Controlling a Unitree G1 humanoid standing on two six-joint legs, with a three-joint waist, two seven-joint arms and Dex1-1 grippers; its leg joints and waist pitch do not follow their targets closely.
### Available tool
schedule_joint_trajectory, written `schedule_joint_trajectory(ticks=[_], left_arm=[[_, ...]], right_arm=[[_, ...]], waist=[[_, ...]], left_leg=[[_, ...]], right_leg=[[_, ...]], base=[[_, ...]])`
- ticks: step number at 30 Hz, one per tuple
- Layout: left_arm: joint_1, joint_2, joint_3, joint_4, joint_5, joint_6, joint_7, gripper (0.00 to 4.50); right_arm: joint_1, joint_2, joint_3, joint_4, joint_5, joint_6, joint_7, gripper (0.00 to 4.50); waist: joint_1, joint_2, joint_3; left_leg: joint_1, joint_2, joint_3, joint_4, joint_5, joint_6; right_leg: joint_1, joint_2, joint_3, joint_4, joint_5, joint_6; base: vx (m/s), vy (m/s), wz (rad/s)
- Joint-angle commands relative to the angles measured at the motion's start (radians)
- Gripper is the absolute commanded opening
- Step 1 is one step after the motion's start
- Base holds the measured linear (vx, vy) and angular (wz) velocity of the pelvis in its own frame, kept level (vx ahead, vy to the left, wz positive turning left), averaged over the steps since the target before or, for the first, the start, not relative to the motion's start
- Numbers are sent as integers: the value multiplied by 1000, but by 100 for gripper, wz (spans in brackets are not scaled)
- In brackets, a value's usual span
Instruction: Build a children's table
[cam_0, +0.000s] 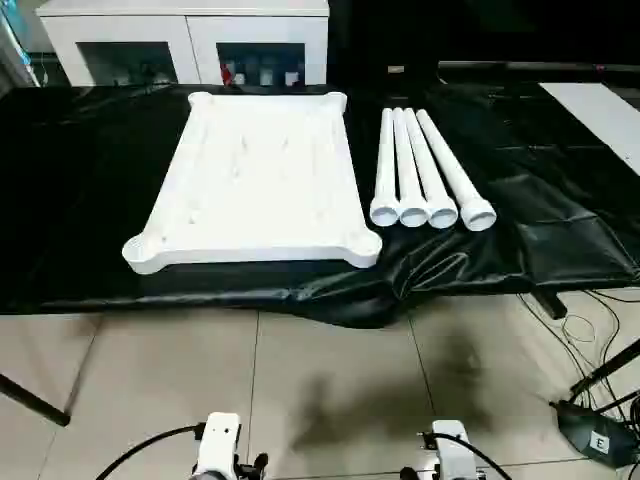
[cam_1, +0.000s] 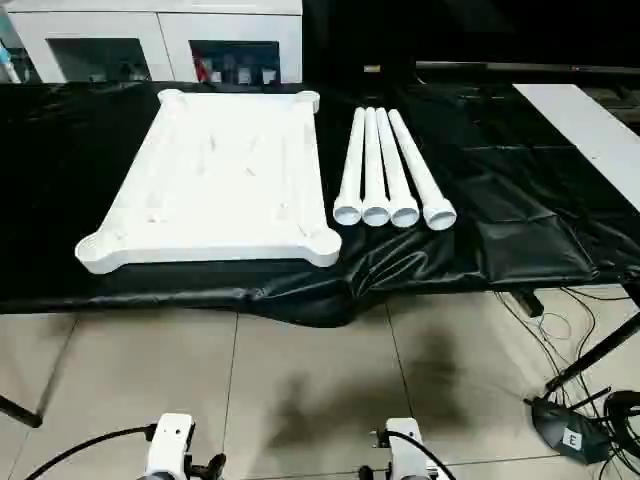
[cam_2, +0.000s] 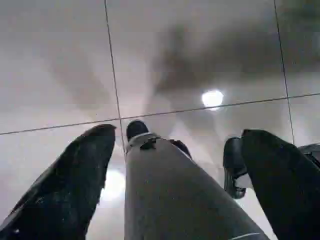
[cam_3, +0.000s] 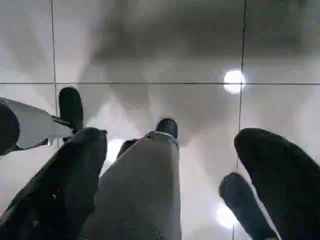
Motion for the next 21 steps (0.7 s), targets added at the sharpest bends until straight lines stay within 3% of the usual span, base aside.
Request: schedule_joint_trajectory(ticks=[1, 3, 4, 5, 7, 9, 14, 15, 19, 20, 21], left_arm=[[-33, -10, -15, 75, 42, 149, 85, 445], [-41, -9, -14, 74, 43, 144, 108, 445], [-41, -9, -14, 74, 43, 144, 108, 445], [-42, -9, -14, 74, 43, 144, 109, 445], [-43, -10, -16, 74, 44, 144, 109, 445], [-44, -11, -15, 74, 44, 144, 109, 445], [-56, -8, 19, 78, 34, 126, 128, 445], [-57, -8, 21, 78, 33, 124, 130, 445], [-15, 47, 64, 61, 2, 0, 97, 445], [-14, 48, 64, 61, 2, -2, 95, 445], [-5, 60, 64, 53, 0, -39, 72, 445]], right_arm=[[-32, -15, 0, 11, -25, 68, -15, 450], [-23, -30, 6, 9, -33, 46, -15, 450], [-23, -31, 6, 9, -33, 45, -15, 450], [-23, -32, 6, 9, -33, 45, -14, 450], [-21, -34, 6, 9, -33, 44, -13, 450], [-21, -36, 5, 9, -32, 43, -12, 450], [-31, -52, -22, 9, -32, 26, -36, 450], [-32, -54, -25, 9, -31, 24, -38, 450], [-53, -134, -122, -10, 47, -76, -34, 450], [-53, -136, -123, -10, 47, -78, -32, 450], [-56, -149, -117, -14, 43, -90, 5, 450]], waist=[[1, -8, -33], [3, -7, -32], [4, -6, -33], [5, -10, -39], [9, -8, -47], [7, -10, -45], [9, -10, -39], [8, -10, -39], [12, -13, -40], [9, -14, -40], [11, -9, -41]], left_leg=[[19, 97, -43, -97, -188, 70], [12, 96, -41, -93, -153, 81], [16, 95, -38, -89, -144, 91], [17, 91, -36, -82, -122, 109], [16, 92, -36, -73, -59, 139], [15, 94, -37, -76, -70, 162], [19, 100, -37, -87, -150, 134], [19, 100, -37, -87, -150, 130], [17, 98, -36, -84, -142, 125], [16, 96, -35, -82, -132, 133], [18, 95, -35, -81, -130, 134]], right_leg=[[5, -105, 41, -73, 153, -287], [8, -113, 42, -78, 167, -272], [6, -112, 42, -81, 181, -265], [7, -111, 42, -78, 220, -263], [6, -109, 39, -67, 331, -266], [4, -108, 33, -65, 356, -267], [1, -108, 36, -74, 228, -287], [1, -108, 37, -74, 222, -288], [4, -110, 38, -76, 233, -275], [4, -106, 37, -74, 252, -267], [2, -105, 36, -73, 259, -264]], base=[[0, 0, 0], [0, 0, 0], [0, 0, 0], [0, 0, 0], [0, 0, 0], [0, 0, 0], [0, 0, 0], [0, 0, 0], [0, 0, 0], [0, 0, 0], [0, 0, 0]])
